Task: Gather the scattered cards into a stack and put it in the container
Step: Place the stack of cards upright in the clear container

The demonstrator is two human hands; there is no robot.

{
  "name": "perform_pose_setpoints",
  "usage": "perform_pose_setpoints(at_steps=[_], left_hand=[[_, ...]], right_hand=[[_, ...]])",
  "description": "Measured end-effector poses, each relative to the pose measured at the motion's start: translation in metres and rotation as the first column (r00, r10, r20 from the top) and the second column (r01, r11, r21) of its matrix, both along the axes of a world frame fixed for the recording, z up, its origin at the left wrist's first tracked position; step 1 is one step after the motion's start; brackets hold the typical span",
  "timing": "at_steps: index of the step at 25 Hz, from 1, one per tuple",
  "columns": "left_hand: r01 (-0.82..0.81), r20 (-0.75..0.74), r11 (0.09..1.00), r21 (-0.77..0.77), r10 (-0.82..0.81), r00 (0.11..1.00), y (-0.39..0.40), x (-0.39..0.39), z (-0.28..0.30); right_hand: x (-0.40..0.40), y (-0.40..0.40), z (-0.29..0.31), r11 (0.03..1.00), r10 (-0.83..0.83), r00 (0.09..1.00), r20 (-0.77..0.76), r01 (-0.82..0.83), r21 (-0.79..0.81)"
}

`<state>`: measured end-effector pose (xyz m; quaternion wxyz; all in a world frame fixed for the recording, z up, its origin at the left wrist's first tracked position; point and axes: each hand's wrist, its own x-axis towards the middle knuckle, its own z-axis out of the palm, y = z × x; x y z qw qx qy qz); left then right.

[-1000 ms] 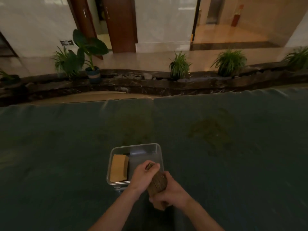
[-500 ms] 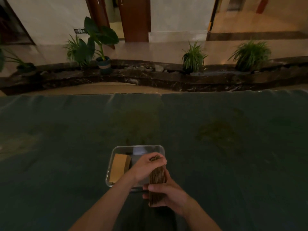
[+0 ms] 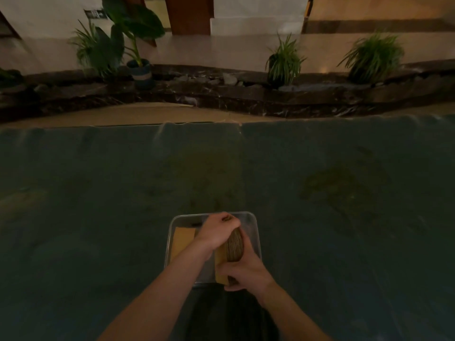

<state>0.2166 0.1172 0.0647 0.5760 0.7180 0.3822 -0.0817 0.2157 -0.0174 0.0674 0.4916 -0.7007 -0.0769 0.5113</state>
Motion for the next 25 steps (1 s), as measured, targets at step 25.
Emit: perform_pose_setpoints(at_steps=[25], left_hand=[[-0.305,-0.145,0.853,-0.424,0.269,0.952,0.006,-0.025,-0.062]], right_hand=[[0.055,-0.013,-0.045,0.891,-0.225,0.763,0.606,0.413,-0.19]])
